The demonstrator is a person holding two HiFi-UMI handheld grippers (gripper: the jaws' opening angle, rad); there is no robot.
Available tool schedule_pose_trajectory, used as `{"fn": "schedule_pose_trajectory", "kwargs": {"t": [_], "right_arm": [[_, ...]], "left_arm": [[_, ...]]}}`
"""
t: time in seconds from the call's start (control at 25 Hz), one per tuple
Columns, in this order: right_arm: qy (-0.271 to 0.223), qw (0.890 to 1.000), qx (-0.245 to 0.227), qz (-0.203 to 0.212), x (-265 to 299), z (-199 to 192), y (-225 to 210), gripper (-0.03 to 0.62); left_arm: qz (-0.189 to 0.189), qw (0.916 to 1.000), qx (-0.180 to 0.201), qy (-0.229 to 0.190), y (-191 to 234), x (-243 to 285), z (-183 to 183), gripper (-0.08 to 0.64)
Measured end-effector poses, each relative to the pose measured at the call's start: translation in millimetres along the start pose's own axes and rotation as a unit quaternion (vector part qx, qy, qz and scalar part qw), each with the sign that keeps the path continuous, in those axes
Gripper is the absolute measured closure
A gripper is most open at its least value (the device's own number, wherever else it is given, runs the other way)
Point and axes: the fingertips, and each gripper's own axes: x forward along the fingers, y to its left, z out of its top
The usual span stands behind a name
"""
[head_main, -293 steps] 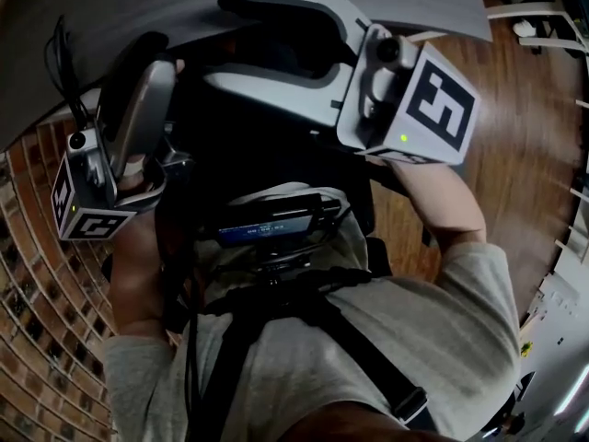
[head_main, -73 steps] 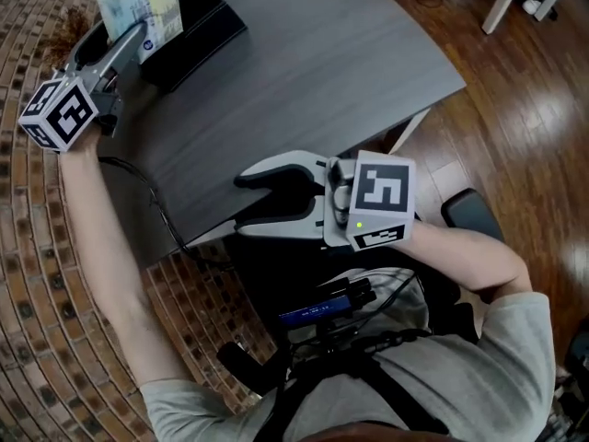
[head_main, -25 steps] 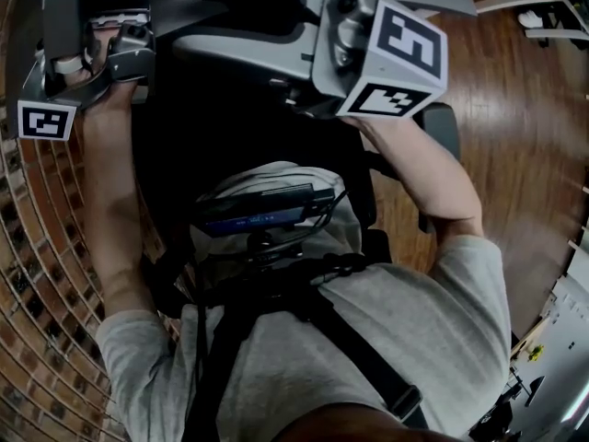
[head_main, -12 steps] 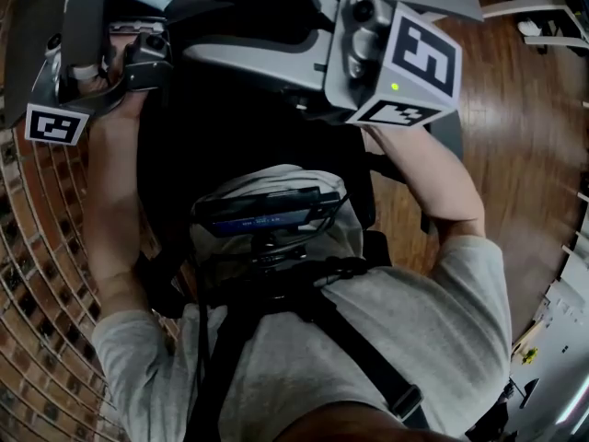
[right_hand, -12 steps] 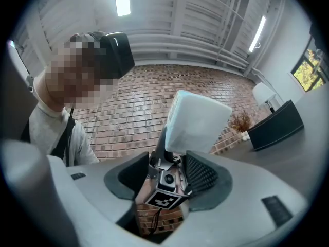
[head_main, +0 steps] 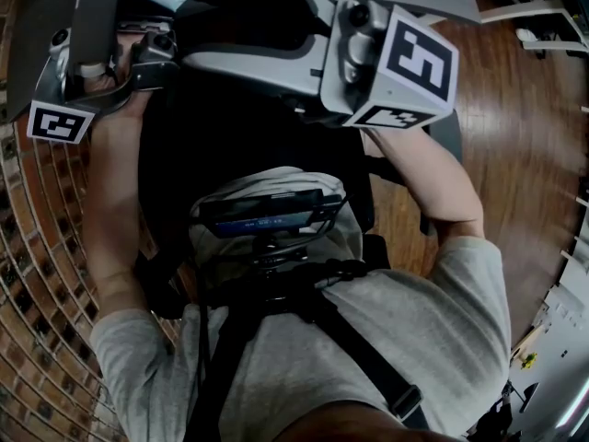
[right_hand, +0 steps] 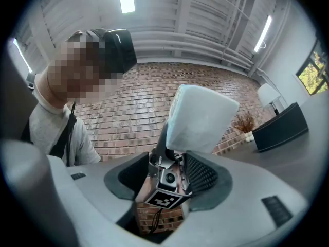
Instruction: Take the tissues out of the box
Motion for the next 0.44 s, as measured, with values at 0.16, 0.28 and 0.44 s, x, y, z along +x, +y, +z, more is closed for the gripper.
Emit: {"fn": "schedule_pose_trajectory", "kwargs": {"t": [0.16,0.28,0.44], "right_arm": [[-0.002,1.0,-0.007,0.004,0,-3,0,0.365],[0.001,1.0,-0.002,0.004,2,-8,9,0.365],[0.007,1.0,0.014,0.0,6,-11,23,0.365]], "left_arm": [[-0.001,1.0,0.002,0.001,1,-2,-3,0.233],[0.006,1.0,-0.003,0.001,-4,-10,-5,0.233],[0.017,0.9997,-0.016,-0.001,-14,-18,-4,0.233]]}}
